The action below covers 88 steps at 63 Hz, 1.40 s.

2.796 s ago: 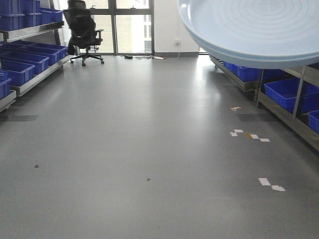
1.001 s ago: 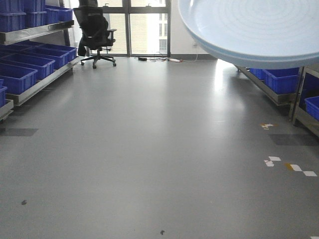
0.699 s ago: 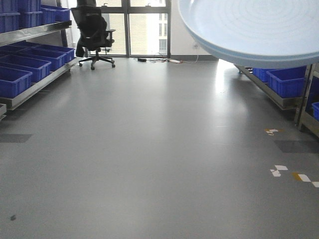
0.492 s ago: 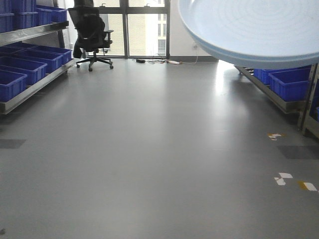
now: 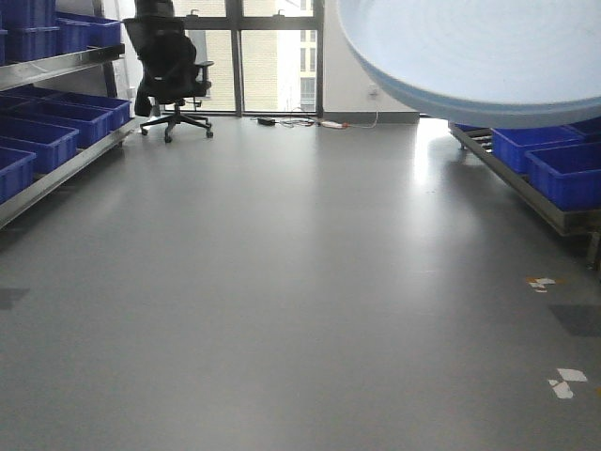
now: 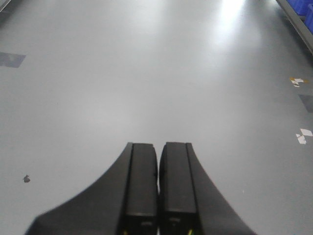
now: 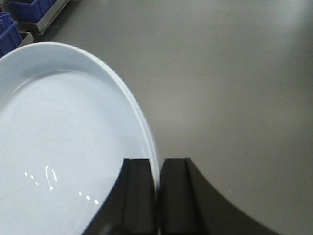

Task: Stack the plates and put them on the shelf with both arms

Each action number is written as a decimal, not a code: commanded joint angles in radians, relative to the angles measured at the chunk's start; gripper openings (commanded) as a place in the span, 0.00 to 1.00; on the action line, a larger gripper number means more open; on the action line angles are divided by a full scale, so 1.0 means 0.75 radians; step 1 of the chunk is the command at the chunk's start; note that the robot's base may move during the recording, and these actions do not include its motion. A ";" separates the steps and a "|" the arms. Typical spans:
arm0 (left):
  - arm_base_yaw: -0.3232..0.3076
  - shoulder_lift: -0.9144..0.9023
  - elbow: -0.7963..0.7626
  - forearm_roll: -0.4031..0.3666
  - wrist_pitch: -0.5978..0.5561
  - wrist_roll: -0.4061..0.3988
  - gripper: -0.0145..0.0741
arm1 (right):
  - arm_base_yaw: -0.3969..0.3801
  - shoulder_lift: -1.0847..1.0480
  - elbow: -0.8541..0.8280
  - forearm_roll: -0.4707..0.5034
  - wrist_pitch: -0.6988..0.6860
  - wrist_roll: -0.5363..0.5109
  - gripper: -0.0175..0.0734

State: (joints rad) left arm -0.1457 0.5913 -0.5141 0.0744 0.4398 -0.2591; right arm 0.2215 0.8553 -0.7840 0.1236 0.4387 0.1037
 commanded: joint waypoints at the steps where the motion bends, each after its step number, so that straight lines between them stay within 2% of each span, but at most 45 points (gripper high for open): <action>1: 0.000 -0.001 -0.036 -0.003 -0.108 -0.009 0.27 | -0.009 -0.017 -0.041 0.004 -0.130 -0.006 0.25; 88: 0.000 -0.001 -0.036 -0.003 -0.108 -0.009 0.27 | -0.009 -0.017 -0.041 0.004 -0.130 -0.006 0.25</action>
State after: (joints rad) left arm -0.1457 0.5913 -0.5141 0.0744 0.4398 -0.2591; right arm 0.2215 0.8553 -0.7840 0.1236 0.4387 0.1037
